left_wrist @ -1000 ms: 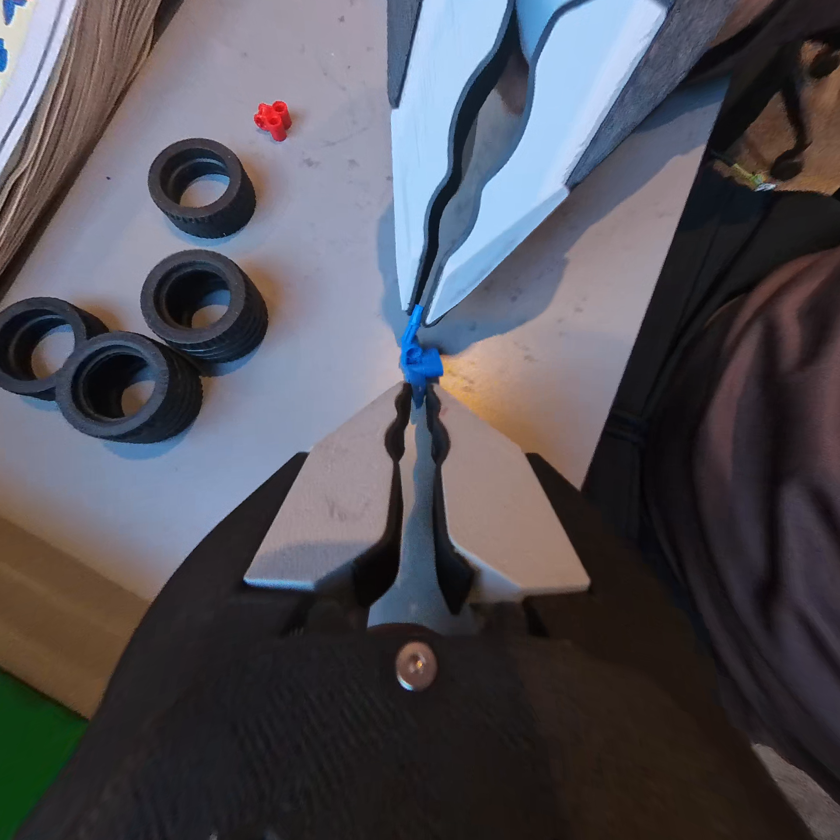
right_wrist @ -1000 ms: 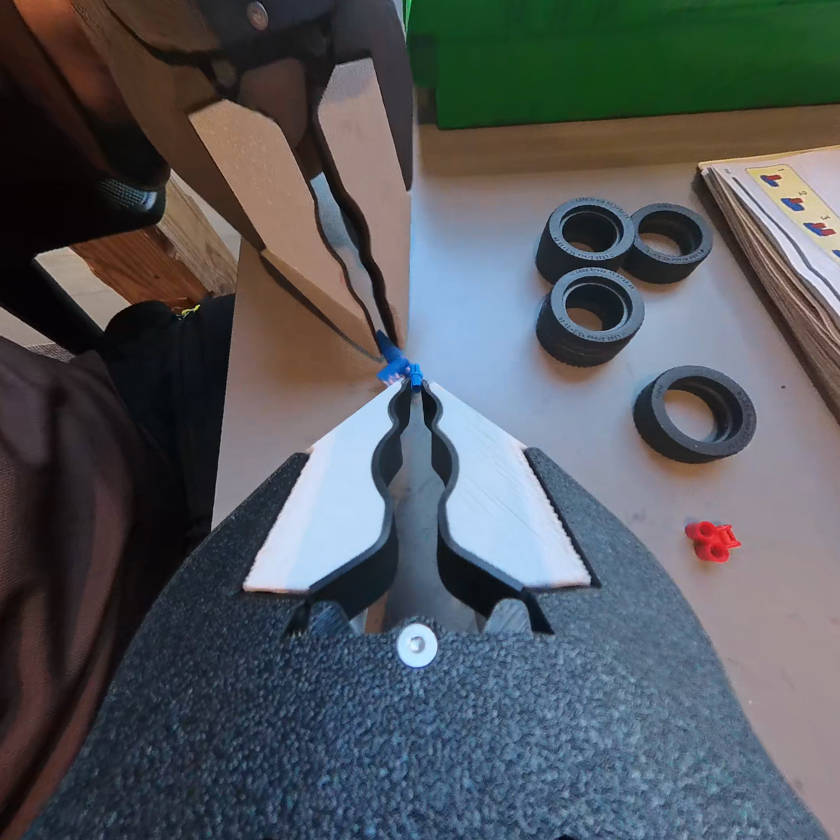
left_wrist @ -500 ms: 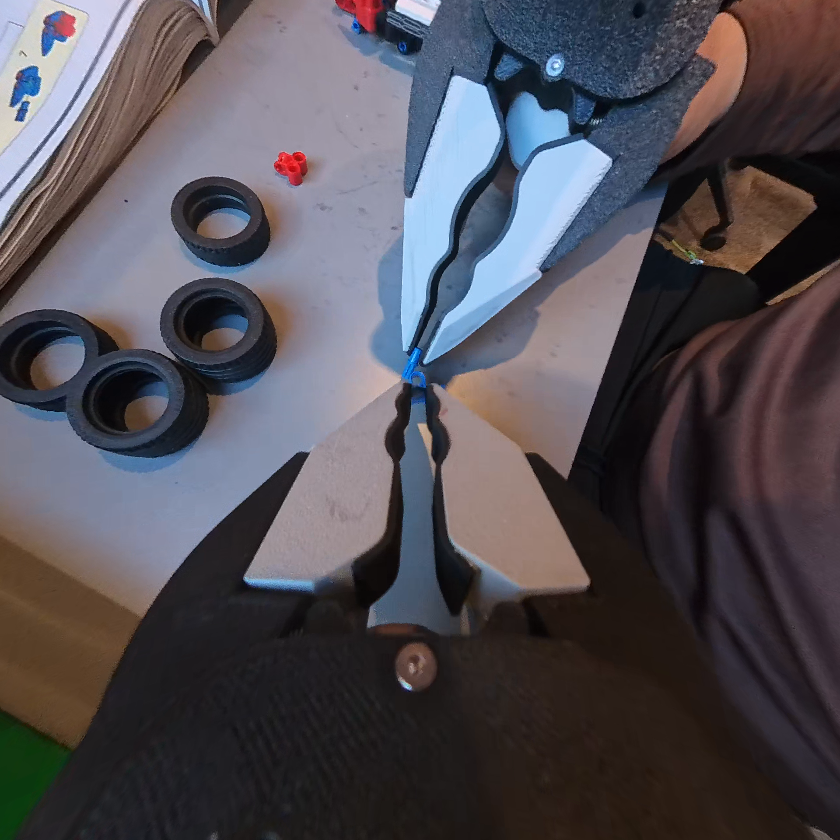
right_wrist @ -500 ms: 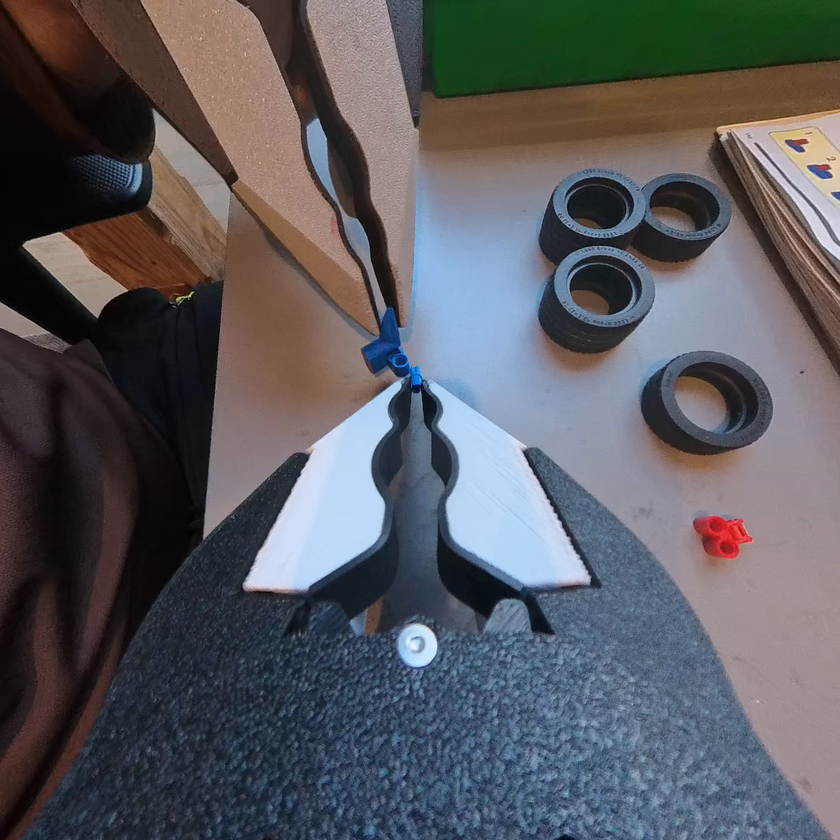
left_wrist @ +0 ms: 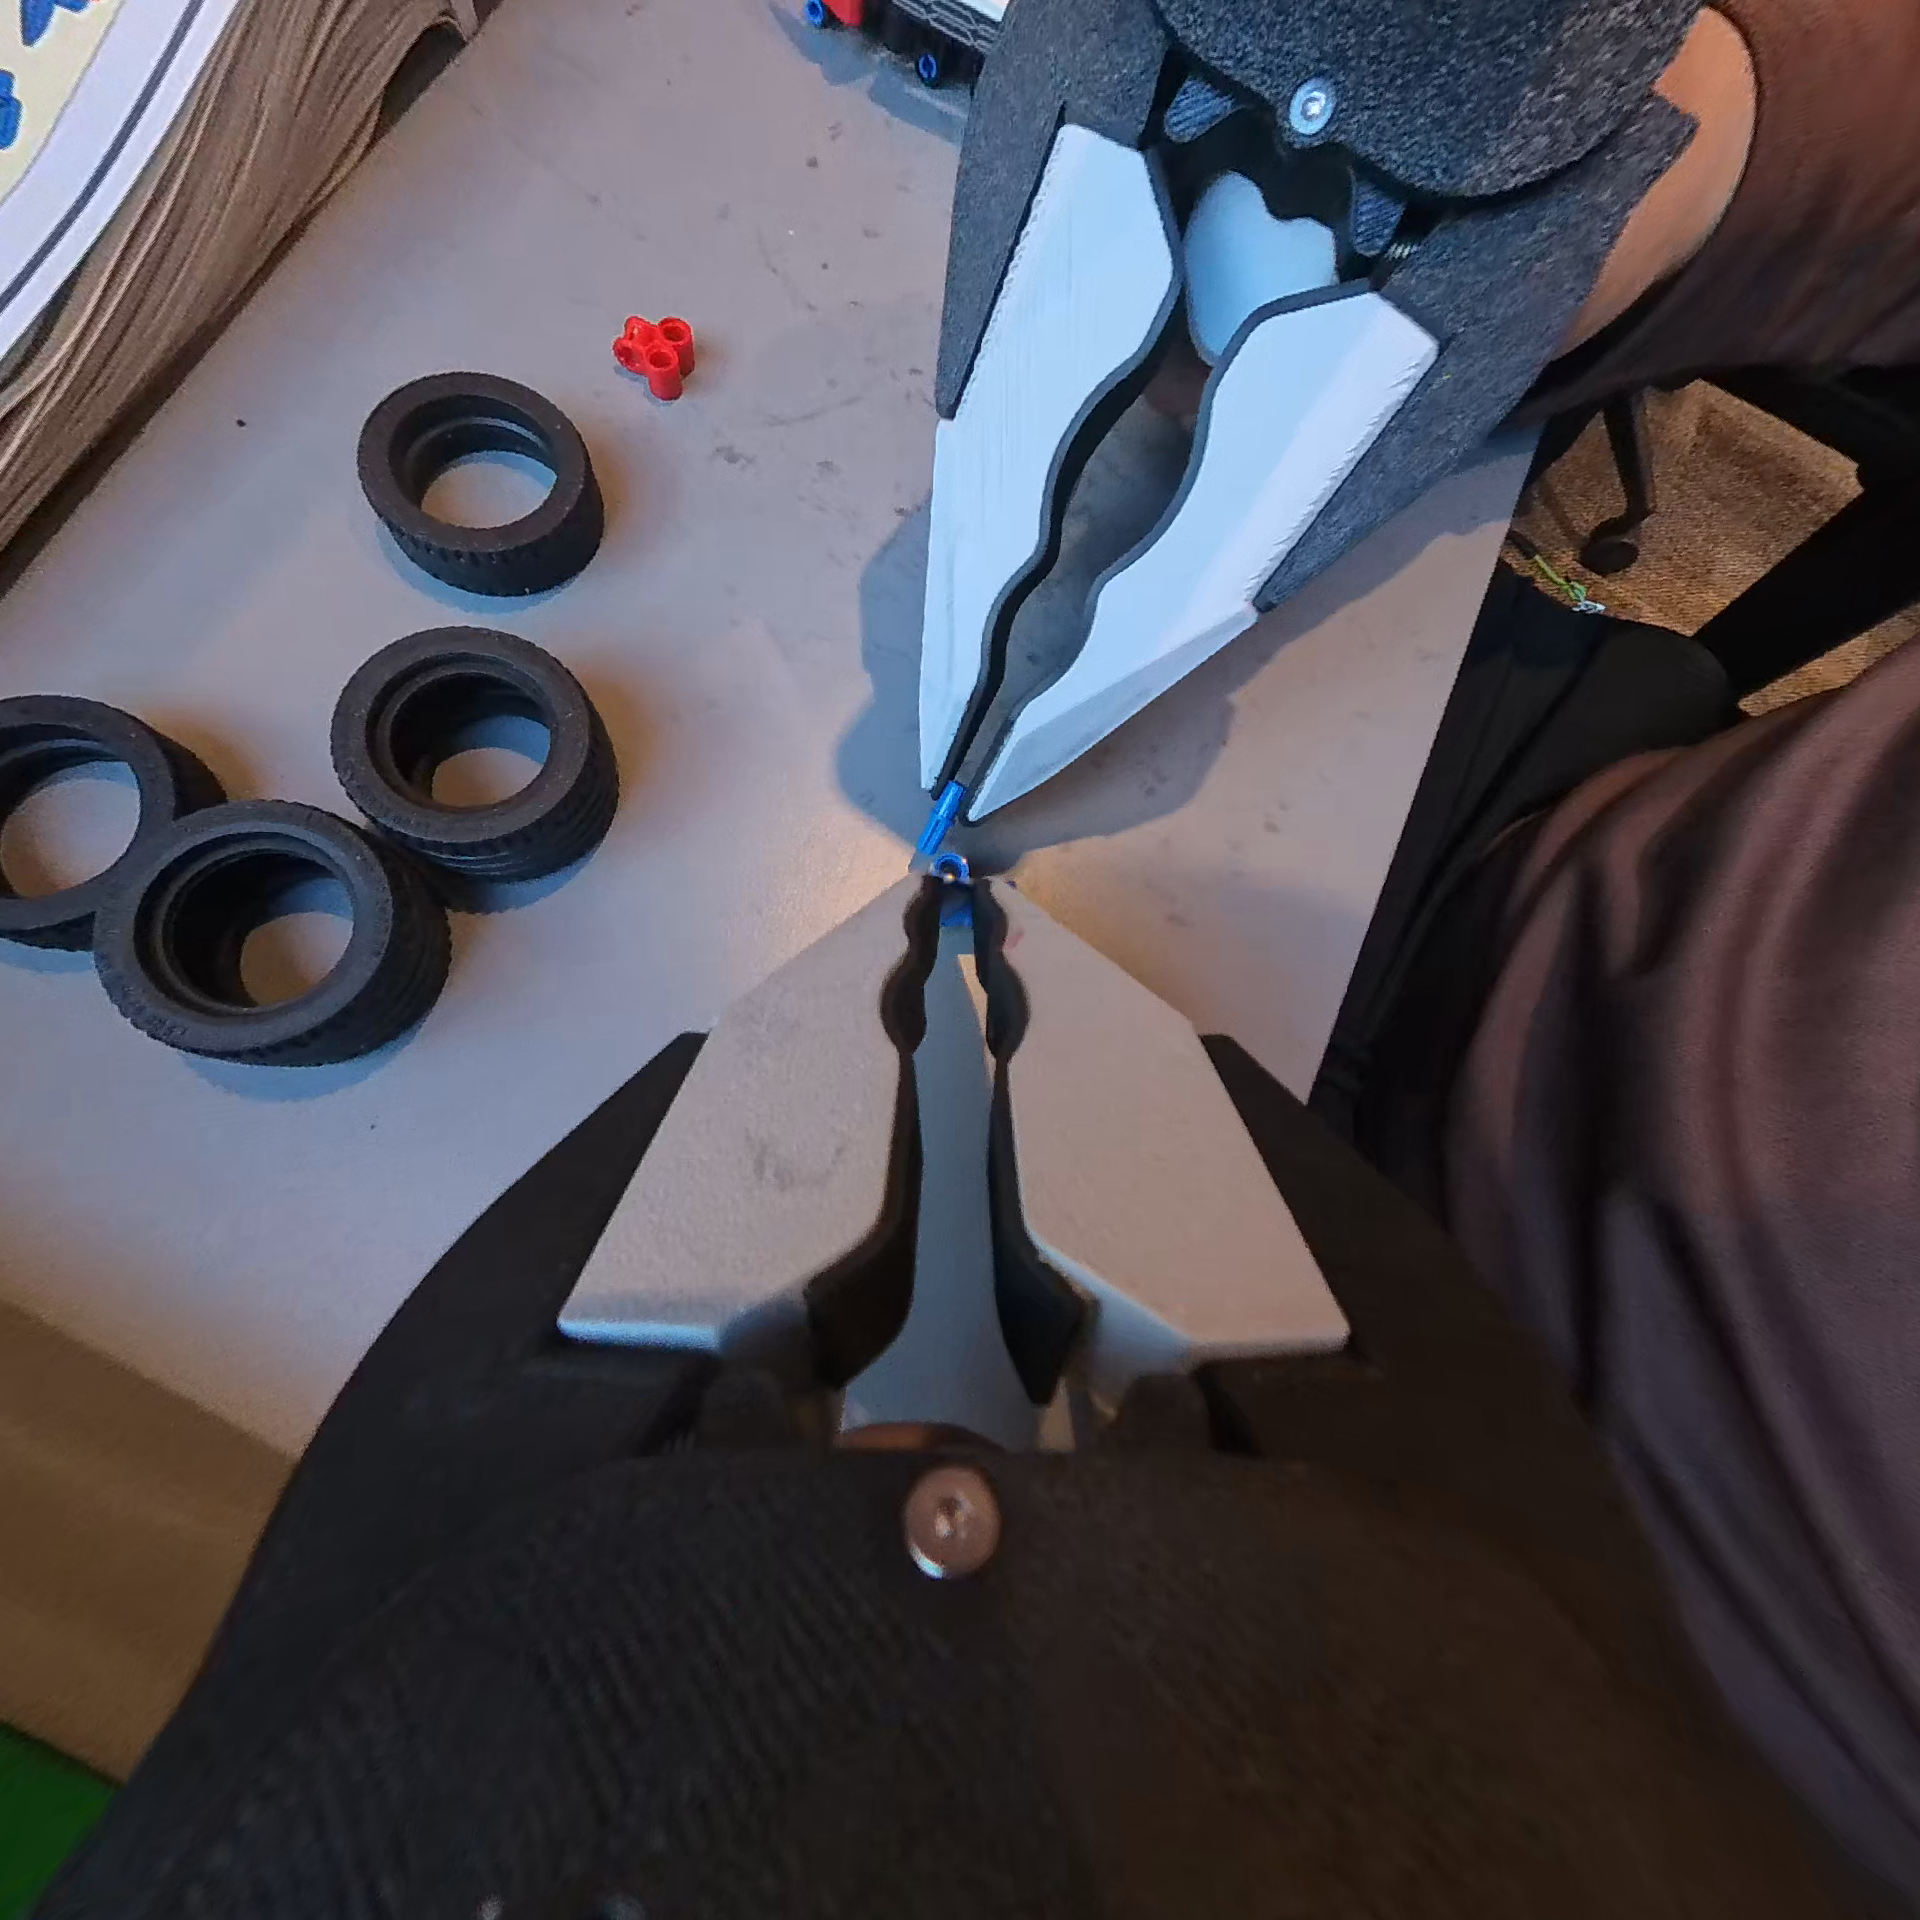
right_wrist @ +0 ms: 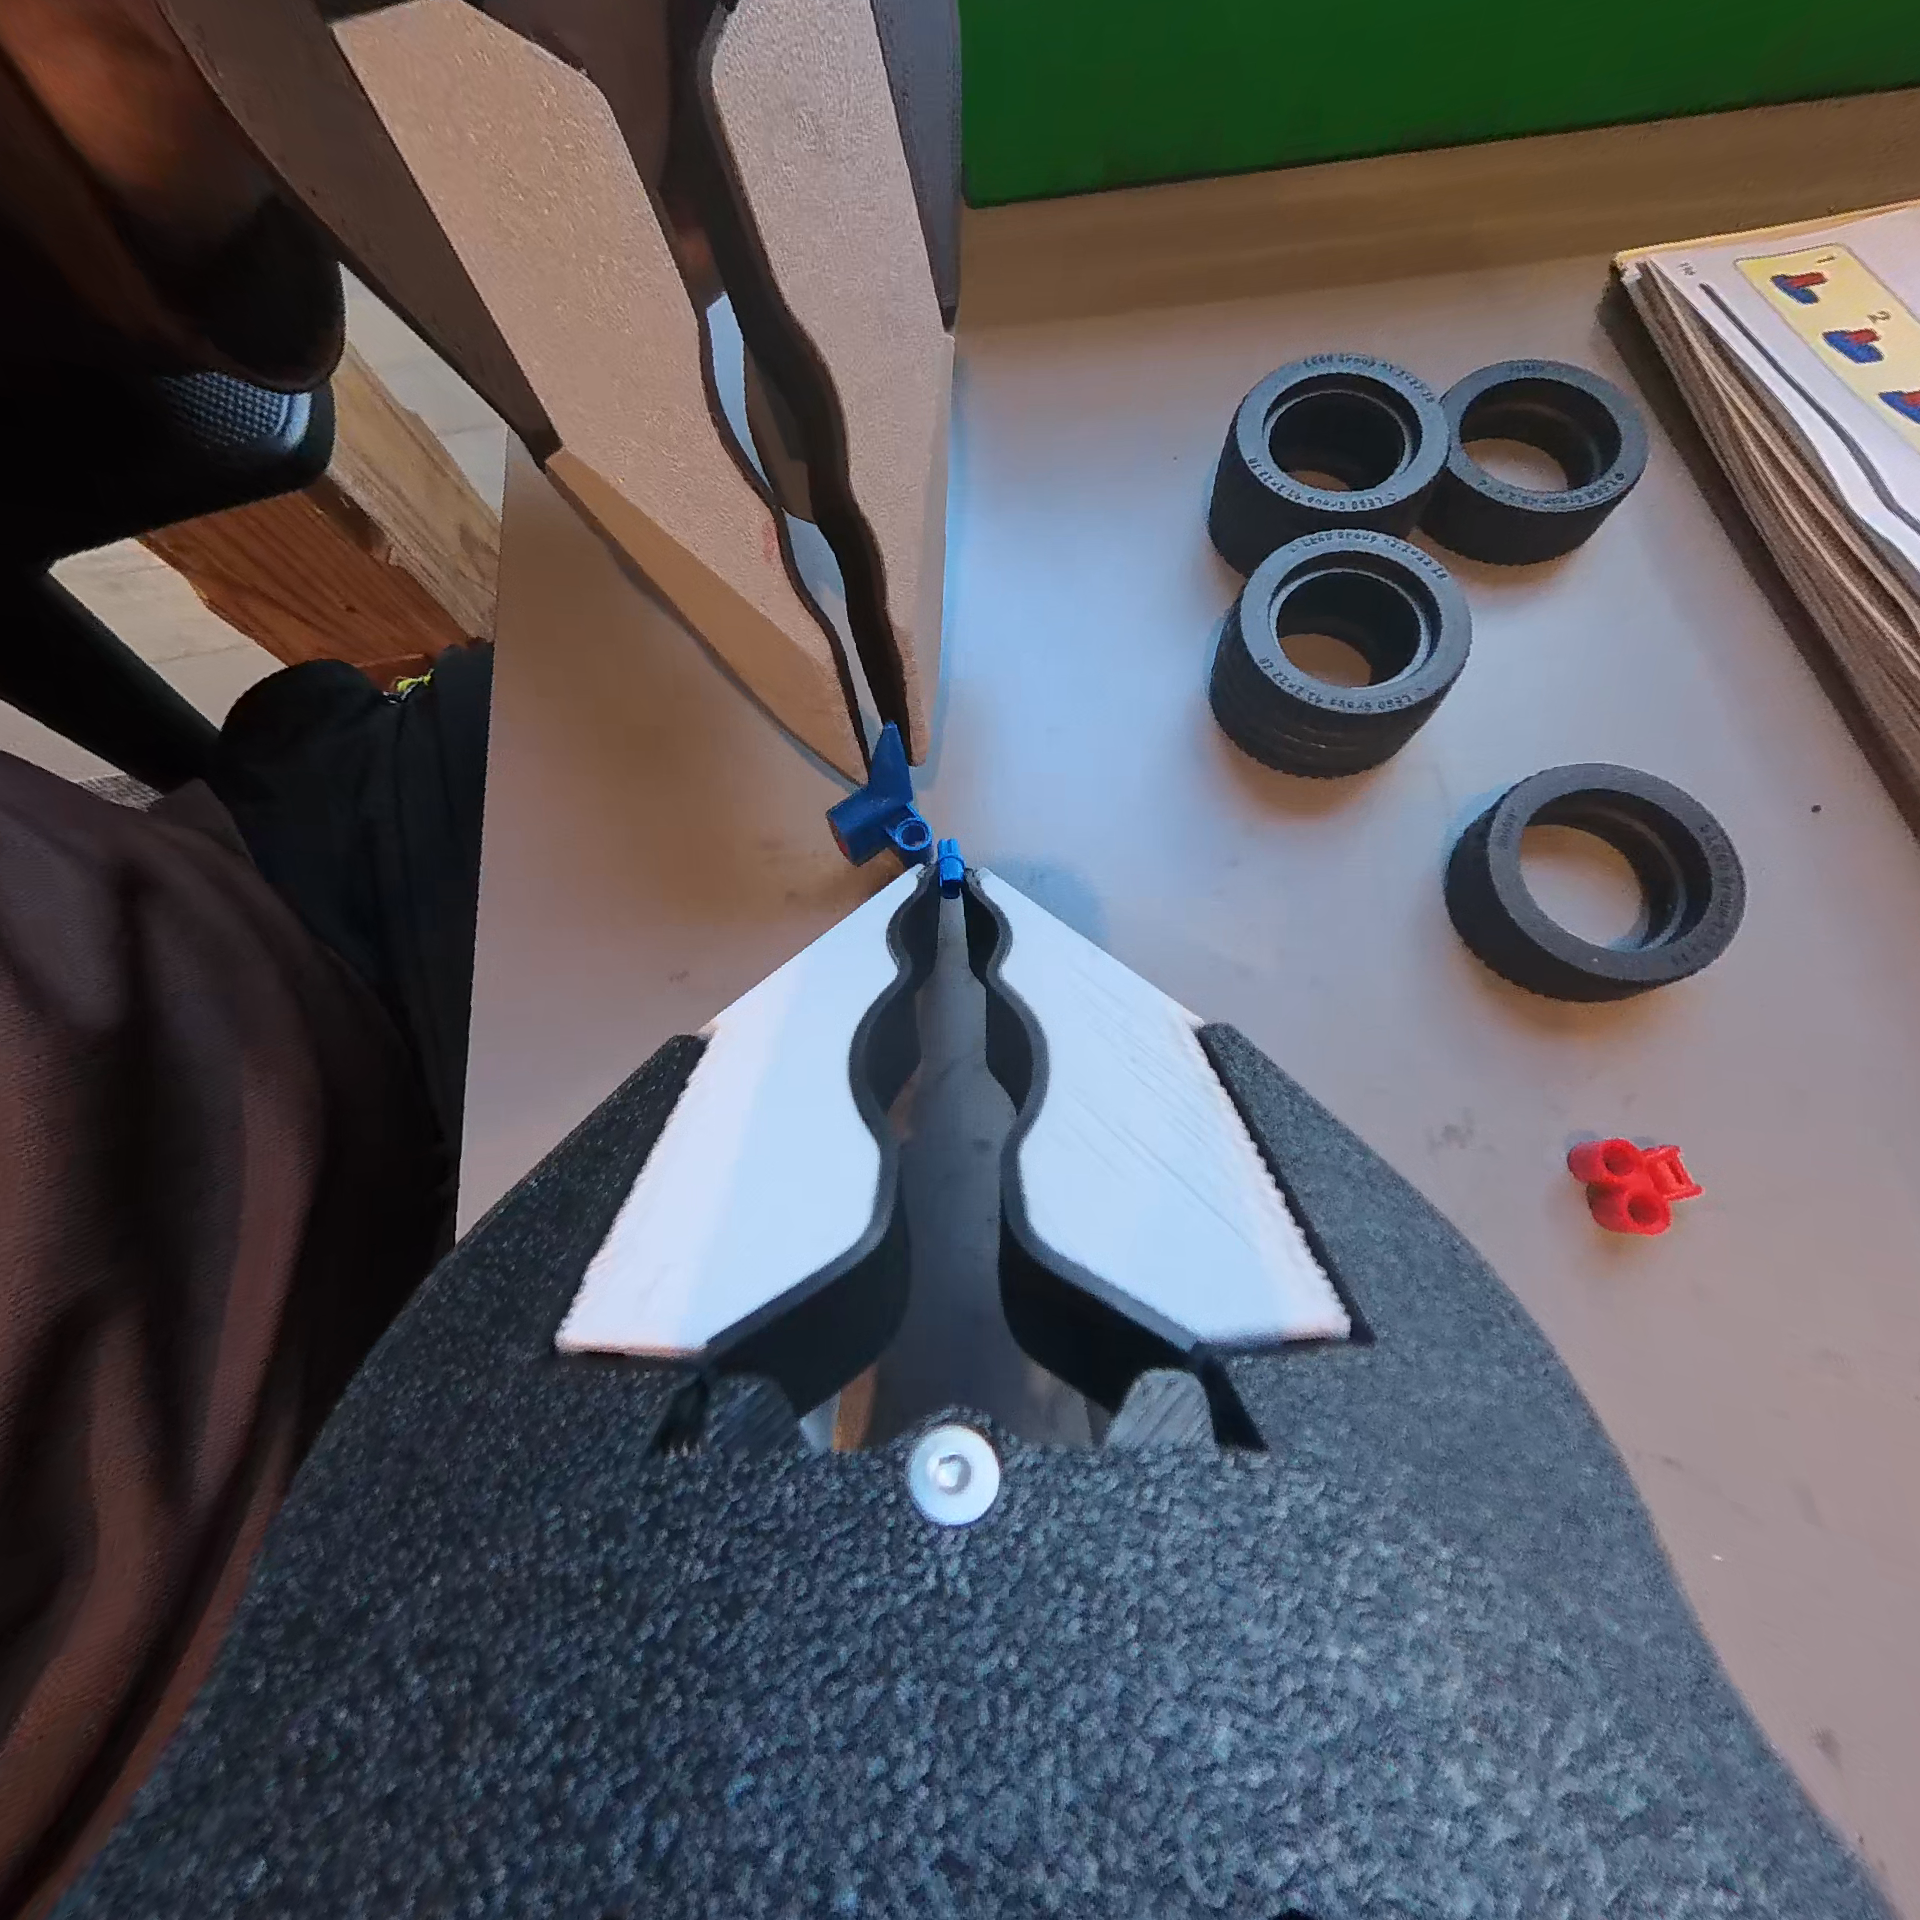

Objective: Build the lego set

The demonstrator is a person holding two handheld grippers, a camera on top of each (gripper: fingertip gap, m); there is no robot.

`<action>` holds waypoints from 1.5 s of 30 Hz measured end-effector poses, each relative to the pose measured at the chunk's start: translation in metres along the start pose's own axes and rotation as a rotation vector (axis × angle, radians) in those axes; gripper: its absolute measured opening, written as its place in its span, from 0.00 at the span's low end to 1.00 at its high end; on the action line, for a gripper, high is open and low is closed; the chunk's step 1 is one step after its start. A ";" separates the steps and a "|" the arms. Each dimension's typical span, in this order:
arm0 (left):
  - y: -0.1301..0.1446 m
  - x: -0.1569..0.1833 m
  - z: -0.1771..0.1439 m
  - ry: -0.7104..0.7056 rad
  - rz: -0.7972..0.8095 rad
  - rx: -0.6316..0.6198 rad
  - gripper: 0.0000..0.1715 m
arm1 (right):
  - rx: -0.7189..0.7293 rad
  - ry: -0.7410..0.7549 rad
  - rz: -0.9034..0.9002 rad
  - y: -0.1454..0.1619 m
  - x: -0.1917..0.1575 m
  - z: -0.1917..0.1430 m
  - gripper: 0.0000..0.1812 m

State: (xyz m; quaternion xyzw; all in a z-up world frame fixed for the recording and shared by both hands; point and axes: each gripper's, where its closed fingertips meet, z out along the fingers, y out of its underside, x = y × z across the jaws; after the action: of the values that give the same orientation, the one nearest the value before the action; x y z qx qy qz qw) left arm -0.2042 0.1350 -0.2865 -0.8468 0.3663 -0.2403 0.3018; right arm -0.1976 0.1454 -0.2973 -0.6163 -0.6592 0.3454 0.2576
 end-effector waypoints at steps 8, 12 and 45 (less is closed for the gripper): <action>-0.001 0.001 0.003 0.003 0.014 0.001 0.02 | 0.006 -0.010 0.010 0.000 -0.001 -0.002 0.02; -0.003 0.000 0.002 0.009 0.002 0.020 0.03 | 0.015 -0.015 0.033 0.000 0.001 -0.003 0.02; -0.067 0.044 -0.050 -0.117 0.295 0.331 0.07 | 0.543 -0.695 0.533 -0.071 -0.044 -0.082 0.03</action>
State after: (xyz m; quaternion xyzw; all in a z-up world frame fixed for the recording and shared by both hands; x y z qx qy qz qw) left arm -0.1762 0.1213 -0.1973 -0.7356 0.4235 -0.2009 0.4890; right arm -0.1749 0.1135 -0.1872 -0.5227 -0.4124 0.7421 0.0771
